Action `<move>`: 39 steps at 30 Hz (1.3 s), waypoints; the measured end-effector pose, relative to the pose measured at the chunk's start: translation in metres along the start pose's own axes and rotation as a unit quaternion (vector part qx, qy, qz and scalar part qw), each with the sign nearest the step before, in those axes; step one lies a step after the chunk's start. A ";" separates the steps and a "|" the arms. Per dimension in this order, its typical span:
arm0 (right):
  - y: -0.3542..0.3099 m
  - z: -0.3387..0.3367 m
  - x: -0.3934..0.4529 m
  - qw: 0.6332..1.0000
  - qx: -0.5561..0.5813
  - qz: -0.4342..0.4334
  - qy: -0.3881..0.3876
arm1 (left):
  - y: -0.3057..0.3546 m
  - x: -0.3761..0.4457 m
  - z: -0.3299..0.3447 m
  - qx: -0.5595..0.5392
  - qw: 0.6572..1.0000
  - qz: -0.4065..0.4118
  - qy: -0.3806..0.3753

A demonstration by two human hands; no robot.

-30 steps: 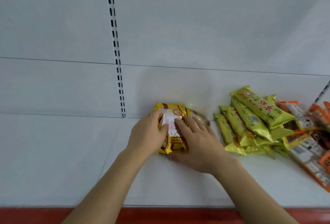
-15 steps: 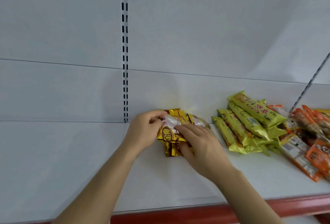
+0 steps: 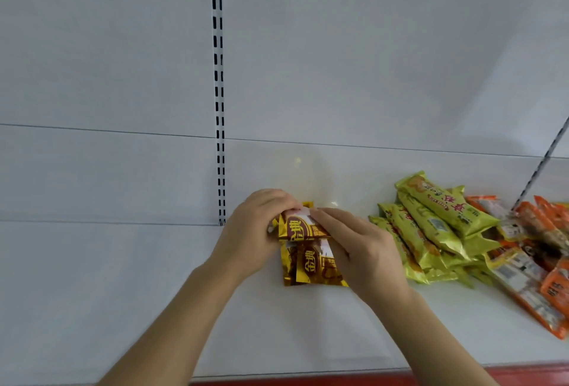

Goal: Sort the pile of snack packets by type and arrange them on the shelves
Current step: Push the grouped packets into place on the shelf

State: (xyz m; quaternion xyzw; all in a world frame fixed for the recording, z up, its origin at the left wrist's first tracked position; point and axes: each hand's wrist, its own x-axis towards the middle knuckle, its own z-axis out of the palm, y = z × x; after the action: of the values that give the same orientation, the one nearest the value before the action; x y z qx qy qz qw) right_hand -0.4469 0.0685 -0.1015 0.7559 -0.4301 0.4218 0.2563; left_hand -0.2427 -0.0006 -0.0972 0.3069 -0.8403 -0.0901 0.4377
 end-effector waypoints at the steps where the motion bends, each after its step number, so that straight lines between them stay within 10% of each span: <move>1: 0.002 0.000 -0.001 1.000 0.003 0.002 0.004 | 0.000 -0.003 0.003 -0.005 1.000 -0.006 -0.001; 9: 0.017 0.006 -0.020 0.962 0.010 0.222 -0.161 | -0.015 -0.006 -0.004 0.101 0.988 0.098 0.061; 14: 0.018 0.013 -0.034 0.857 -0.081 0.342 -0.377 | -0.026 -0.010 -0.001 0.167 0.984 0.056 0.025; 22: 0.020 0.000 -0.023 0.864 -0.171 0.366 -0.301 | -0.037 -0.030 0.014 0.064 0.975 -0.057 -0.204; 25: 0.013 -0.012 -0.012 0.930 -0.140 0.305 -0.148 | -0.025 -0.024 0.010 0.022 0.970 -0.084 -0.228; 27: -0.006 -0.007 -0.003 0.958 -0.093 0.242 -0.119 | -0.021 -0.022 0.010 -0.011 0.971 -0.106 -0.216; 31: -0.038 0.021 -0.007 0.923 -0.056 0.227 -0.305 | -0.006 -0.017 0.012 -0.199 0.949 -0.232 -0.077; 35: -0.046 0.023 -0.013 0.893 -0.049 0.238 -0.379 | 0.003 -0.012 0.020 -0.135 0.930 -0.332 0.081; 39: -0.048 0.020 -0.013 0.892 -0.024 0.203 -0.402 | 0.006 -0.008 0.029 -0.298 0.809 -0.490 0.128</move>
State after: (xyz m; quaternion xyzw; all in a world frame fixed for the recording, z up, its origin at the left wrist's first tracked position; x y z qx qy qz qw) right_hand -0.4002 0.0834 -0.1244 0.7507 -0.6506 0.1138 -0.0116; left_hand -0.2652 0.0059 -0.1177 0.5412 -0.4469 -0.4983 0.5090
